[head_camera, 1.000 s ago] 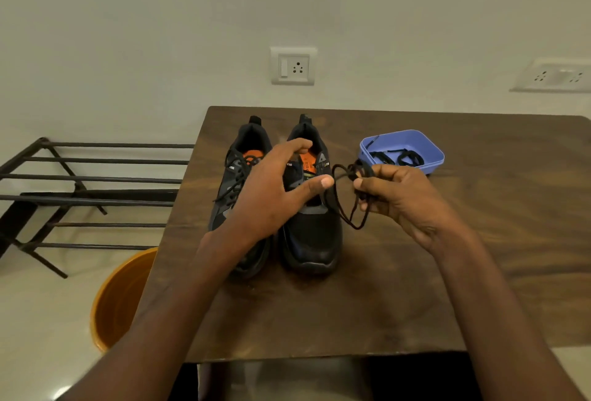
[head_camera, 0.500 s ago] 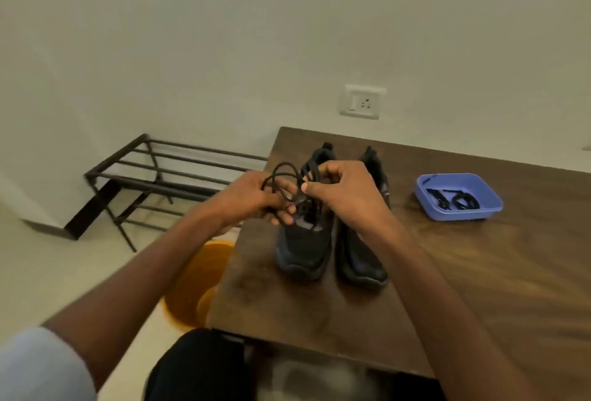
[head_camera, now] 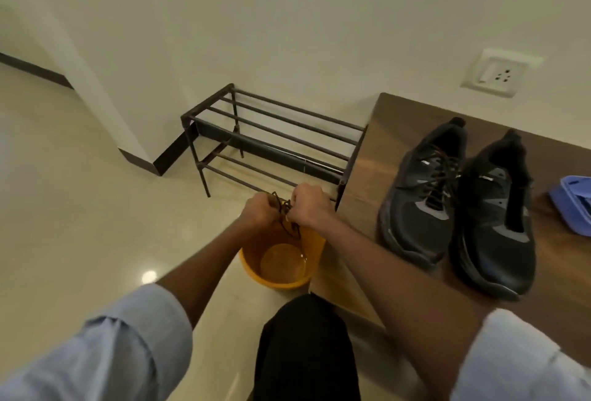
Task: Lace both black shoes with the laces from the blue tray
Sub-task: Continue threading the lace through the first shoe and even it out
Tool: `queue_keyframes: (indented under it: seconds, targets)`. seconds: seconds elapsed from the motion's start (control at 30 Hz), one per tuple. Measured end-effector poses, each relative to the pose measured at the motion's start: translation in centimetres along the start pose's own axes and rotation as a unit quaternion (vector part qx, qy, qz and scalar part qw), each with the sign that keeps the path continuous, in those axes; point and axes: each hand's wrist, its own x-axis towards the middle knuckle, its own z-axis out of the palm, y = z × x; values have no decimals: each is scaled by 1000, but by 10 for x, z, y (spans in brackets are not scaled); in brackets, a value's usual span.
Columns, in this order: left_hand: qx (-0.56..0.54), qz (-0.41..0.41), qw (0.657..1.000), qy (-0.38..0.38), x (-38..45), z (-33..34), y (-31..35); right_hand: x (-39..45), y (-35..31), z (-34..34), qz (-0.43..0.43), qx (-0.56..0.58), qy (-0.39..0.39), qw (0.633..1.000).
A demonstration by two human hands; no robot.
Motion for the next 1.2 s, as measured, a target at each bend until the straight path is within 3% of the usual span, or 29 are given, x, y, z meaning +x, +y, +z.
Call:
queue_keyframes:
  seconds: [0.1, 0.2, 0.27, 0.37, 0.47, 0.53, 0.6, 0.67, 0.73, 0.8, 1.1, 1.2]
  targets:
    - [71, -5, 997, -31, 13, 9, -22, 8, 4, 13, -7, -49, -15, 999]
    - [93, 21, 995, -8, 11, 12, -27, 3, 6, 8, -18, 1, 39, 999]
    - [74, 62, 995, 28, 5, 14, -18, -14, 8, -12, -43, 87, 118, 988]
    - [15, 152, 985, 78, -12, 19, 23, -60, 30, -57, -58, 176, 280, 942]
    - [-33, 234, 968, 85, -39, 33, 100, -109, 86, -101, -32, 155, 462, 873]
    - [-44, 261, 962, 62, -57, 48, 148, -129, 126, -120, 16, 98, 528, 843]
    - [-42, 284, 957, 32, -71, 69, 188, -141, 167, -133, 88, 20, 518, 851]
    - [-25, 294, 955, 14, -80, 90, 213, -145, 199, -137, 157, -36, 432, 887]
    - [24, 262, 965, 3, -86, 108, 224, -147, 217, -134, 179, -37, 336, 924]
    - [106, 223, 969, 18, -90, 123, 226, -149, 227, -129, 174, -7, 293, 940]
    - [91, 210, 970, 81, -121, 151, 225, -187, 250, -129, 172, -9, 278, 945]
    - [29, 233, 957, 171, -118, 152, 224, -194, 247, -133, 137, -14, 375, 917]
